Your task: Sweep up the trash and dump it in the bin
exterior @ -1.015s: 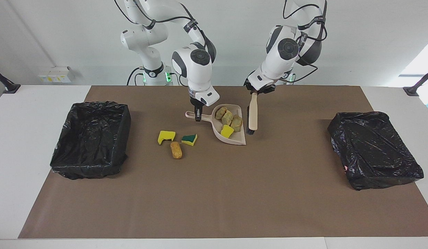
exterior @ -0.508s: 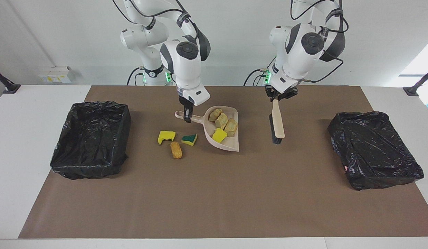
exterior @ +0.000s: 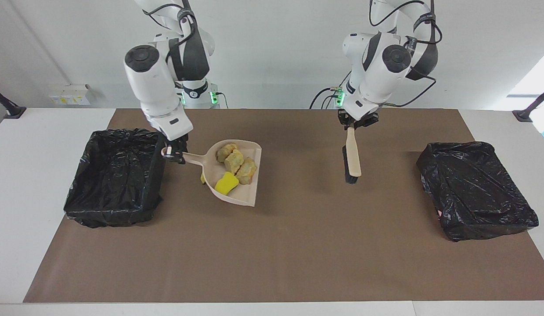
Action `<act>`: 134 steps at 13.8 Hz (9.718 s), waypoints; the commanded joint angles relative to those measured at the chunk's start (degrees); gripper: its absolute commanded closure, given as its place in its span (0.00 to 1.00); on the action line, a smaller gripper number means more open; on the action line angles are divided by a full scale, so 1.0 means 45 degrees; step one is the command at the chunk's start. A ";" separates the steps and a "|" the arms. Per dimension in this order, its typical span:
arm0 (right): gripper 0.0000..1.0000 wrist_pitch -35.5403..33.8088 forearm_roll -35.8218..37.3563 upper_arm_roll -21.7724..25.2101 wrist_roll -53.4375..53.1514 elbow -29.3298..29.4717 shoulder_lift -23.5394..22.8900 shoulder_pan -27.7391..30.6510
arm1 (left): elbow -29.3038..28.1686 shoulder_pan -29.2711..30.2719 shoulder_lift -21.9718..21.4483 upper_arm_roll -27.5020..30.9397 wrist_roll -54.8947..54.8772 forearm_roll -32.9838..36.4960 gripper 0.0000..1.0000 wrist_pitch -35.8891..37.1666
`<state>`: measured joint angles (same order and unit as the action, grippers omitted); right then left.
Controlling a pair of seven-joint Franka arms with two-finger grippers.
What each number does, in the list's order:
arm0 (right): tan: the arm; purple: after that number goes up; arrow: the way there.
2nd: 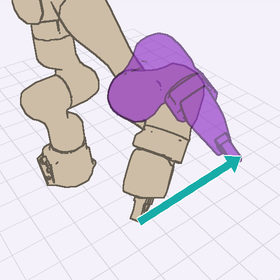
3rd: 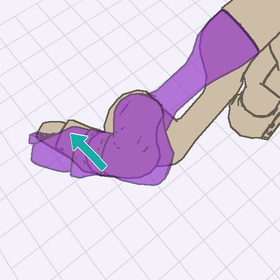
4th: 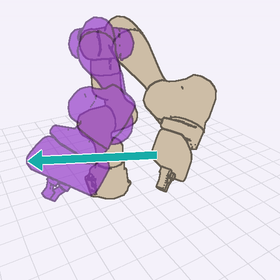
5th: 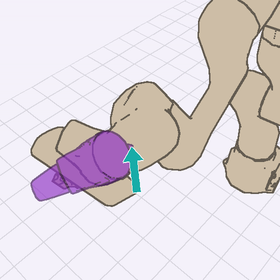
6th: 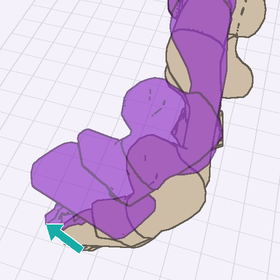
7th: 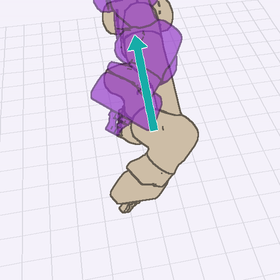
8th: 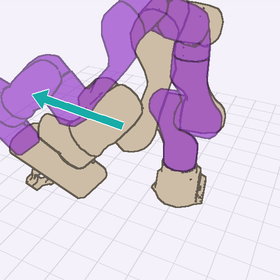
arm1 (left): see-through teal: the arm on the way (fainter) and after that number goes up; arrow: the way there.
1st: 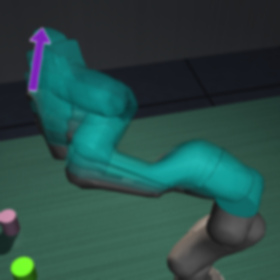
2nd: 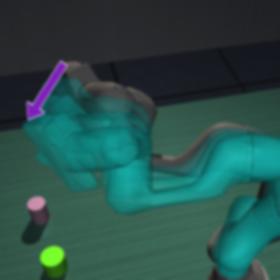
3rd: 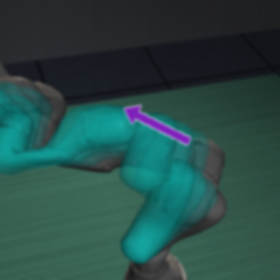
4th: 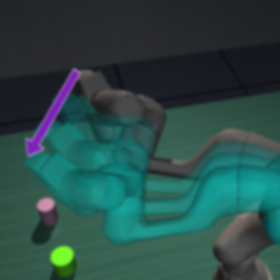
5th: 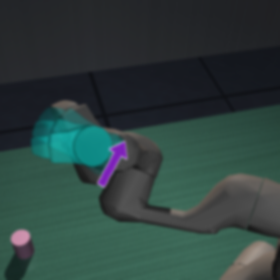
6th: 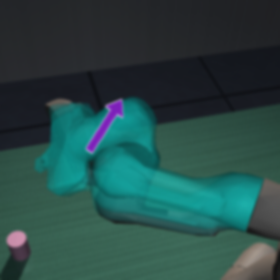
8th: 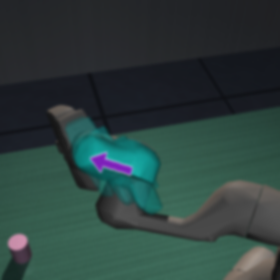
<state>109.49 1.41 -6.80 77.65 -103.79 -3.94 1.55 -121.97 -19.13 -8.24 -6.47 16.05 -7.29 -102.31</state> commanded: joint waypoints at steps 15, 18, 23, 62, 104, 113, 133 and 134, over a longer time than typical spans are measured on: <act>1.00 0.0180 0.5305 0.0204 0.6127 0.0586 0.0543 0.6101 | -0.2916 -0.5691 0.0932 0.0051 0.5967 -0.0759 0.97 -0.4725; 1.00 0.0142 0.6675 0.0184 0.5559 -0.0350 0.1127 0.6002 | -0.2916 -0.5691 0.1048 0.0051 0.5751 -0.0899 0.94 -0.4843; 1.00 -0.0092 0.7772 0.0203 0.5675 -0.0725 0.1423 0.6002 | -0.3248 -0.5691 0.1458 0.0070 0.5711 -0.0938 0.81 -0.5487; 1.00 0.1056 0.0780 -0.2219 -2.1291 0.0877 -0.1953 -0.2256 | 0.5190 0.4992 0.0386 0.0246 -0.4621 0.0957 0.00 0.3067; 0.00 -0.4390 0.0488 -0.1633 -1.6552 0.4041 -0.0218 0.2447 | 0.4800 0.4699 0.0074 0.0070 -0.5480 0.0976 0.00 0.2461; 0.00 -0.5034 -0.0116 0.0940 -1.6746 0.3924 0.0134 0.0774 | 0.5737 0.4816 0.0561 0.0207 -0.5266 0.1093 0.00 0.3438; 0.00 -0.0371 -0.0450 0.1297 -2.2324 -0.3164 0.3768 -0.4303 | 0.5522 0.4621 0.0464 0.0168 -0.5070 0.1094 0.00 0.3048; 0.00 0.0078 -0.0450 0.1278 -2.3338 -0.3437 0.3747 -0.4948 | 0.5444 0.4602 0.0444 0.0168 -0.5031 0.1074 0.00 0.2874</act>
<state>106.17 0.36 -1.38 -21.77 -115.88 11.85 -17.05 -97.90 2.46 -6.68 -5.92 -7.38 -3.62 -88.37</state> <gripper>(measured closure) 0.000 0.000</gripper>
